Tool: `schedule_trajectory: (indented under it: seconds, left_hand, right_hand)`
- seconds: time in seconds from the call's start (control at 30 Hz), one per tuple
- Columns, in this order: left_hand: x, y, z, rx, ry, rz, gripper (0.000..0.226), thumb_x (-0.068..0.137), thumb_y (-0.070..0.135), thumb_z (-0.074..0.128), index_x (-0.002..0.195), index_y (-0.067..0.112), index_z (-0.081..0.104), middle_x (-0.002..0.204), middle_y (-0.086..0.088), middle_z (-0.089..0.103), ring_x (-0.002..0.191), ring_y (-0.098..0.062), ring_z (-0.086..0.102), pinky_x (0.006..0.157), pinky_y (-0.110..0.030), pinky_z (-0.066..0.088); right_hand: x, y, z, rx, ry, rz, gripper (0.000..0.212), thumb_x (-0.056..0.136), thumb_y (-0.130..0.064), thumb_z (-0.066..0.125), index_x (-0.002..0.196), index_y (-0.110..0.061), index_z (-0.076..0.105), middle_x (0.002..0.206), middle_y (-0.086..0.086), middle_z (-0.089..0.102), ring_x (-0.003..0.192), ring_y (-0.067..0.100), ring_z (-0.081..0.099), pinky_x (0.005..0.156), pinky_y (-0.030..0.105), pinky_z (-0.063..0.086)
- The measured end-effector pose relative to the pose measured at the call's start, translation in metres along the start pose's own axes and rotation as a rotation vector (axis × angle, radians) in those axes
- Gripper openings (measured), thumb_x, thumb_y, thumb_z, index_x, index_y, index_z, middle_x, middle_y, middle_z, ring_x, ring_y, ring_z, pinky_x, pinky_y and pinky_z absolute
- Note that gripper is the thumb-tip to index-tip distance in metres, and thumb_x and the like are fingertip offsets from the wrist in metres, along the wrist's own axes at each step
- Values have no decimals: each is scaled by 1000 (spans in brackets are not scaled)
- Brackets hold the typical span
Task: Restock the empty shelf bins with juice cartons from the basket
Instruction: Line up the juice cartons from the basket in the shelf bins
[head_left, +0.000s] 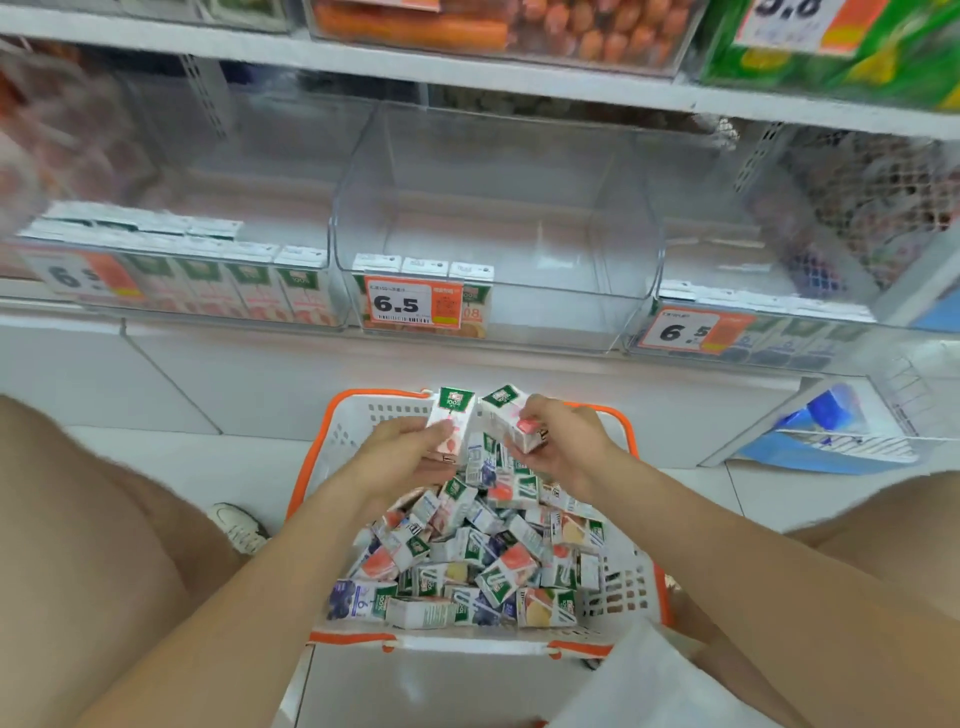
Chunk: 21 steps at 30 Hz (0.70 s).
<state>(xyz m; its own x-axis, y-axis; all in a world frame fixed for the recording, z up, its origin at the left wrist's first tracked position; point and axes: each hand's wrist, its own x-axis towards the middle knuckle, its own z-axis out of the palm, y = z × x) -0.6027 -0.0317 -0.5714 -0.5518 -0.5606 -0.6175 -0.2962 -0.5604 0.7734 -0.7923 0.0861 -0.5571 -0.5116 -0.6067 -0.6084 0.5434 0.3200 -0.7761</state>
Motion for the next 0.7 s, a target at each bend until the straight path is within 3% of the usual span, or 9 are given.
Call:
schedule_trajectory:
  seconds: [0.07,0.13,0.2,0.3,0.4,0.47,0.57,0.7]
  left_hand:
    - [-10,10,0,-89,-59,7,54,94,22,80,136,16,47,127,-15,64,100,-34,78,91,-41,62]
    - [-18,17,-3,-48,-116,43,57,92,19,82,139,8,52,120,-15,72,105,-35,76,93,-45,62]
    - [-26,23,-5,58,-153,105,54,92,21,80,137,6,56,118,-17,76,111,-37,73,96,-48,61]
    - [-42,36,-10,174,-98,188,55,84,36,84,124,7,60,111,-18,76,99,-31,70,97,-49,59]
    - [-58,55,-13,291,-47,271,57,77,44,86,120,13,65,111,-16,77,96,-34,73,99,-55,56]
    - [-68,71,-18,343,-40,338,41,87,30,82,123,18,66,106,-9,80,101,-35,75,100,-52,55]
    - [-82,101,-31,415,-48,463,43,91,10,79,128,24,62,105,-4,81,98,-27,78,96,-48,61]
    - [-98,143,-60,568,-47,601,36,91,2,78,119,21,64,103,-8,81,93,-28,79,84,-48,64]
  right_hand:
    - [-15,-2,5,-52,-84,6,11,83,-6,67,89,-6,57,90,16,57,83,31,62,80,42,60]
    - [-28,-3,10,-205,-131,-37,19,74,-8,68,91,-7,60,89,14,58,83,28,57,81,45,56]
    - [-36,-3,16,-243,-165,-86,34,67,-11,71,100,-4,67,92,18,69,79,26,60,78,44,52]
    - [-48,-10,26,-276,-175,-183,41,75,-11,70,116,-9,71,95,13,77,72,23,69,69,39,55]
    - [-57,-19,34,-309,-180,-293,37,79,-17,75,115,-15,71,104,14,79,94,37,76,89,57,60]
    - [-63,-27,44,-341,-199,-382,30,86,-17,77,115,-18,72,107,9,79,99,35,76,95,60,57]
    - [-75,-41,66,-335,-224,-488,24,93,-18,77,117,-19,72,109,2,79,102,24,76,97,53,58]
    - [-87,-61,101,-363,-258,-627,28,94,-25,77,120,-19,69,110,2,78,100,21,76,90,50,62]
